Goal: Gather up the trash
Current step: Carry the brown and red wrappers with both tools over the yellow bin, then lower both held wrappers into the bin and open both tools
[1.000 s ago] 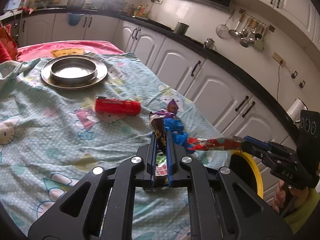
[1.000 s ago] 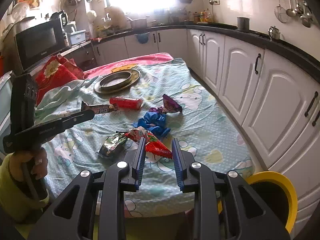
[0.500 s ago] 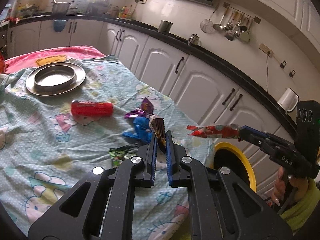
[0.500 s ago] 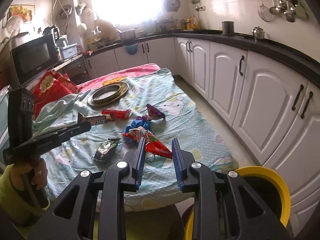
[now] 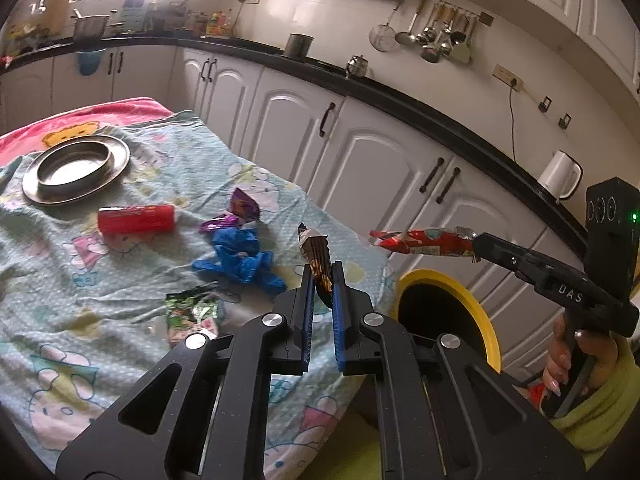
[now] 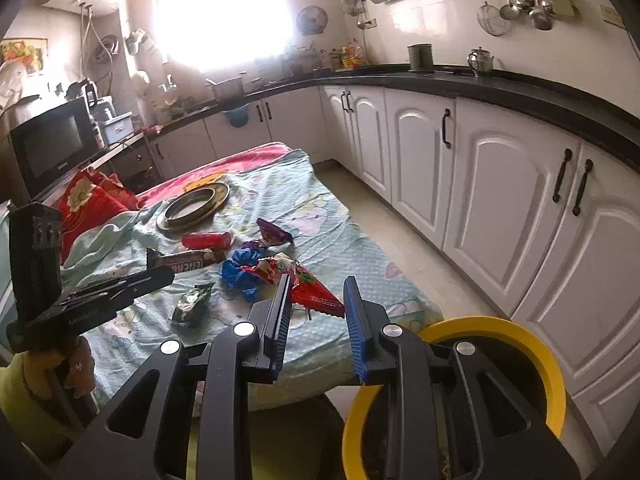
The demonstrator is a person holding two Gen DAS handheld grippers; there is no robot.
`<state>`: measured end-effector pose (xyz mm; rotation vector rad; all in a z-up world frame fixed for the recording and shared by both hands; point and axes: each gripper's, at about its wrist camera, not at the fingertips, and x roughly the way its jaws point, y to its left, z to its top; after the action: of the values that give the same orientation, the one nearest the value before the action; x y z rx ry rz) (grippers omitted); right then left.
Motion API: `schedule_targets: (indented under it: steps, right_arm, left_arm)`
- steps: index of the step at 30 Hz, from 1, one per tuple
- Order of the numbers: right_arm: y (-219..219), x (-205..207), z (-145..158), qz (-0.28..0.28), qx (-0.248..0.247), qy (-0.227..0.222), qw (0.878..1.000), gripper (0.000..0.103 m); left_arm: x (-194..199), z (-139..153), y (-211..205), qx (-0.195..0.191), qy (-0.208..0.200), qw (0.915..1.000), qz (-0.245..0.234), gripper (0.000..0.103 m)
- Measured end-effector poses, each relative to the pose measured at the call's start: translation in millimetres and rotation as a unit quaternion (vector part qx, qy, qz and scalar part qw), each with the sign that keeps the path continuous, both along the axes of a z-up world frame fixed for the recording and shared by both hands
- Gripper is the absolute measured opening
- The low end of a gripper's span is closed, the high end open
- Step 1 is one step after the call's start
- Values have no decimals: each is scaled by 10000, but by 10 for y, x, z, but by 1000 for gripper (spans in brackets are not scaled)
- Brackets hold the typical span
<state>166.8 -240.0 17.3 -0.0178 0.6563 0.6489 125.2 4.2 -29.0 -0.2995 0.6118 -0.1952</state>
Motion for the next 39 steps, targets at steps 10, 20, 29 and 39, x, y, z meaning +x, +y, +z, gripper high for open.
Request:
schedule_targets:
  steps: [10, 20, 29, 39]
  right_arm:
    - [-290, -22, 2, -295, 51, -19, 9996, 25]
    - [-582, -52, -42, -617, 23, -6, 9981, 25]
    - [-898, -70, -163, -953, -55, 34, 9954, 25]
    - [-1197, -88, -284, -1303, -146, 74, 9913, 25]
  left_arm:
    - [31, 0, -302, 128, 6, 9994, -325, 4]
    - [52, 7, -613, 249, -10, 9974, -682, 4]
    - [67, -29, -879, 359, 19, 9942, -1010, 4]
    - [75, -95, -1187, 495, 59, 9886, -1419, 5]
